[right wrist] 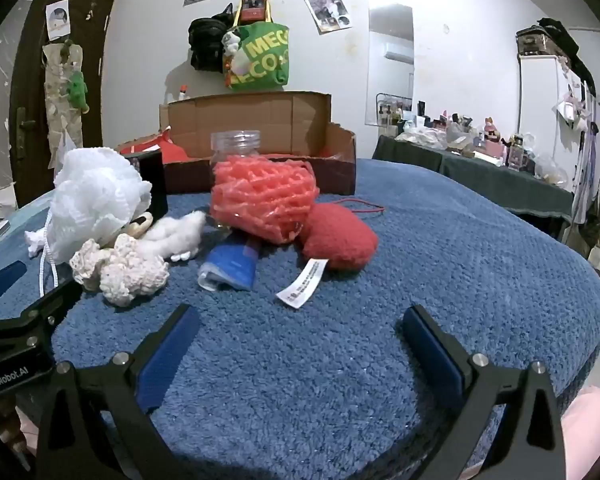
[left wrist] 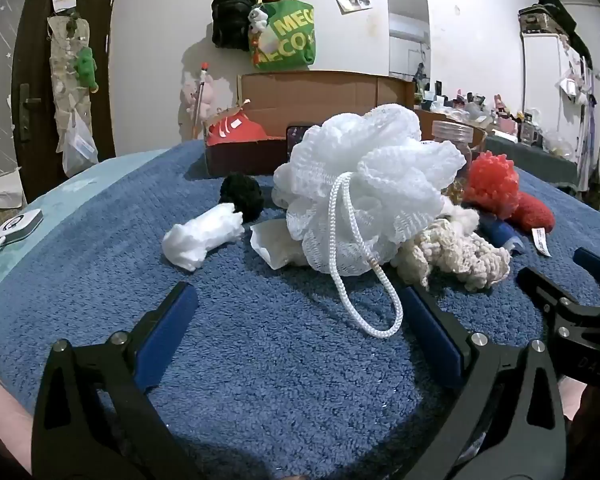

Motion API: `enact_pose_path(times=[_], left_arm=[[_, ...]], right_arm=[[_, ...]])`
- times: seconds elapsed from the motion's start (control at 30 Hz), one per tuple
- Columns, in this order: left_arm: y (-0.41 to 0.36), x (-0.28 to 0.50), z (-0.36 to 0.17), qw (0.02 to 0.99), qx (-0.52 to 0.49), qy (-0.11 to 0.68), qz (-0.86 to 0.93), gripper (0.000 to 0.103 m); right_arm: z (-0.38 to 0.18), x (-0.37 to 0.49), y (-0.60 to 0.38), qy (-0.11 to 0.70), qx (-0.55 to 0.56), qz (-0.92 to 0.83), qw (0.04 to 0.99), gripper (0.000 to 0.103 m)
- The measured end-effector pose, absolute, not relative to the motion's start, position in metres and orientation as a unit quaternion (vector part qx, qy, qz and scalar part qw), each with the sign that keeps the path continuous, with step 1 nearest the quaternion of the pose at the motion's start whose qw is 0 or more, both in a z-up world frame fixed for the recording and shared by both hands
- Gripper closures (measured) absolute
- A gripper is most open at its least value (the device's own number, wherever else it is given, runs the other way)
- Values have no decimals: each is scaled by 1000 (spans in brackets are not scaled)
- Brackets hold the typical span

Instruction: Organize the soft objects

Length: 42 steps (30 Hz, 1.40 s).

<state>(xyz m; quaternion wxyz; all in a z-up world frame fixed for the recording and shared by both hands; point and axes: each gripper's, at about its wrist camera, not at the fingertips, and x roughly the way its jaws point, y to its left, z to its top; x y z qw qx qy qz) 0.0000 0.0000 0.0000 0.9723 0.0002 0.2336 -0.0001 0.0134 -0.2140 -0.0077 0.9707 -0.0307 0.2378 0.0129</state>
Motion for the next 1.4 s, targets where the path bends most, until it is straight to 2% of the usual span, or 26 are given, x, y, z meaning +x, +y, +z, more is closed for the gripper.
enact_pose_path(times=[1.4], left_arm=[[0,1,0,971,-1,239,-1,0]], right_arm=[[-8,13,-215,237,-26,14,971,0]])
